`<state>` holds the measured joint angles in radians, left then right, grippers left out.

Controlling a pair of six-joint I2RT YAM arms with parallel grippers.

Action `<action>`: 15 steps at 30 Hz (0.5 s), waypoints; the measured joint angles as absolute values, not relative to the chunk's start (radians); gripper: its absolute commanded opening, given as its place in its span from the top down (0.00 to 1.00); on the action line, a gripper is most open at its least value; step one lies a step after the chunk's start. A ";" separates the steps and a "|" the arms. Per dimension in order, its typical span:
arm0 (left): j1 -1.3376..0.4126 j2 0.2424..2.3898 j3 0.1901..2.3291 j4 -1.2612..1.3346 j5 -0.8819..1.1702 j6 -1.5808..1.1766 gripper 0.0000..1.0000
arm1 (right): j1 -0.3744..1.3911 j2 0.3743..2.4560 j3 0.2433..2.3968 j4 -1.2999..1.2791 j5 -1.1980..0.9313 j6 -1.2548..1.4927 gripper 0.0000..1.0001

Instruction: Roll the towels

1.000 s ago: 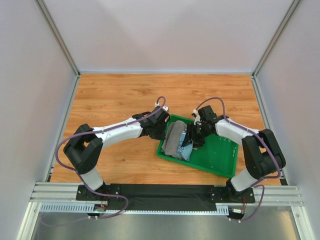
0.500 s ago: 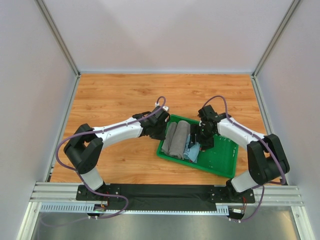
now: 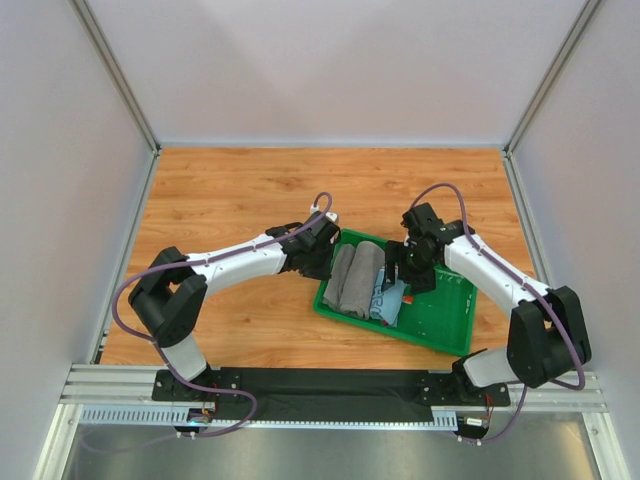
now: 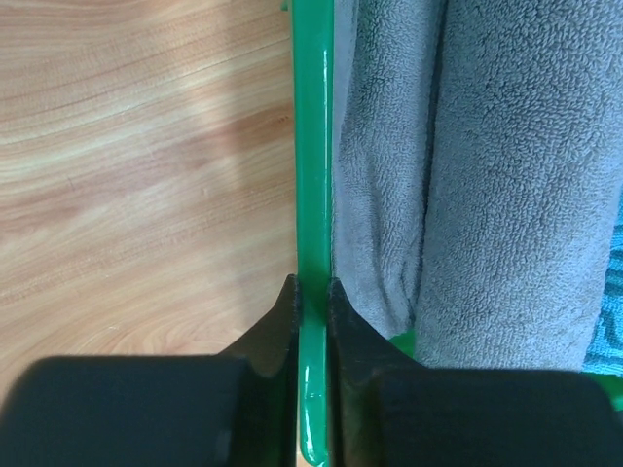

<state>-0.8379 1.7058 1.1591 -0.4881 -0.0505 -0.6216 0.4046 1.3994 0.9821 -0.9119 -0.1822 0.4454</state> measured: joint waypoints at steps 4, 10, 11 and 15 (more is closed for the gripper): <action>-0.838 1.705 1.143 -0.496 -0.056 -0.617 0.50 | 0.405 1.372 1.008 -0.936 -0.174 0.440 0.27; -0.838 1.699 1.108 -0.567 -0.068 -0.619 0.42 | 0.405 1.326 1.029 -0.966 -0.158 0.439 0.27; -0.838 1.692 1.108 -0.575 -0.072 -0.618 0.42 | 0.405 1.318 1.037 -0.976 -0.155 0.439 0.27; -0.836 1.643 1.108 -0.606 -0.082 -0.618 0.41 | 0.405 1.279 1.066 -1.003 -0.134 0.434 0.27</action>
<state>-0.8360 1.6432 1.1076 -0.6056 -0.0822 -0.6178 0.4046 1.2793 1.0664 -1.0027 -0.1345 0.4335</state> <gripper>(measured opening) 0.590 0.732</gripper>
